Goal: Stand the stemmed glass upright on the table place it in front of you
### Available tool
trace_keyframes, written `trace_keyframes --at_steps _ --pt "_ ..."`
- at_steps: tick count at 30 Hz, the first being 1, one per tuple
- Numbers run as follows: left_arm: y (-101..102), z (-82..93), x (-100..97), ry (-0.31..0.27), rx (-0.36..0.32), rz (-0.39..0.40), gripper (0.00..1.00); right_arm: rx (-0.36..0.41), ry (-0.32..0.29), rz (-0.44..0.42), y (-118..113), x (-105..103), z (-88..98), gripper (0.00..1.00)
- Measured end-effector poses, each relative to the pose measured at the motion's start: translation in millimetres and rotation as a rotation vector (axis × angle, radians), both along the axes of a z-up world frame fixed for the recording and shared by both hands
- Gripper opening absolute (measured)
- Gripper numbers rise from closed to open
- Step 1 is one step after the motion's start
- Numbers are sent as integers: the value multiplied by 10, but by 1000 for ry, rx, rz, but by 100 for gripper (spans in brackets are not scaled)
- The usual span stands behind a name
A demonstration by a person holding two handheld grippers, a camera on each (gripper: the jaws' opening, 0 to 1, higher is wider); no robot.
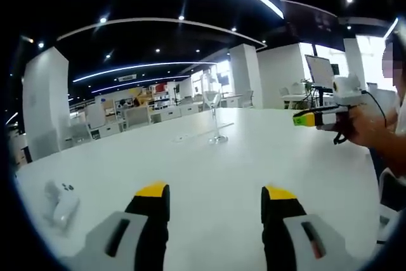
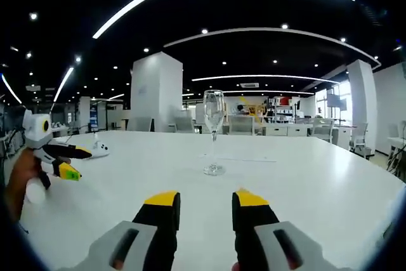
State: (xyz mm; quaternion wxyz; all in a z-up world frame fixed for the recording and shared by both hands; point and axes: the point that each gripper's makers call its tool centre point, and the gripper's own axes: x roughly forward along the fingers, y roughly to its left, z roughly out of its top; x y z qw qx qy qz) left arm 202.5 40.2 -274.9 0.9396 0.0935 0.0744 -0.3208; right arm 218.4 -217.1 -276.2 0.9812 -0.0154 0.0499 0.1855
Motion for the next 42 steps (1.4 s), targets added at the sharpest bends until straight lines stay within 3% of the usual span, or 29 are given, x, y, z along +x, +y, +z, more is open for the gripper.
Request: trace_keyframes --at_steps 4,6,12,18,21,23,29,36,42 --pt "11 46 1 -6 -34 3 59 11 -14 37 78 -62 -12 36" --pt "12 53 -4 -15 -32 4 59 -21 -36 42 98 -94 -10 36" --pt "43 92 6 -33 -45 13 59 -41 -1 58 162 -169 -85 37" --pt "111 169 30 -43 -109 33 59 -94 18 96 276 -227 -166 38" --pt "149 164 60 -30 -122 57 59 -96 -18 109 308 -246 -84 40" --pt "157 172 64 -33 -122 63 59 -65 -47 113 305 -258 -3 42" --pt "106 105 52 -19 -64 60 59 -28 -46 91 230 -271 24 42" --pt "89 223 17 -77 -79 51 58 -89 -23 72 221 -275 -68 42" --pt "60 219 17 -77 -80 47 58 -133 -17 76 233 -269 -121 42"
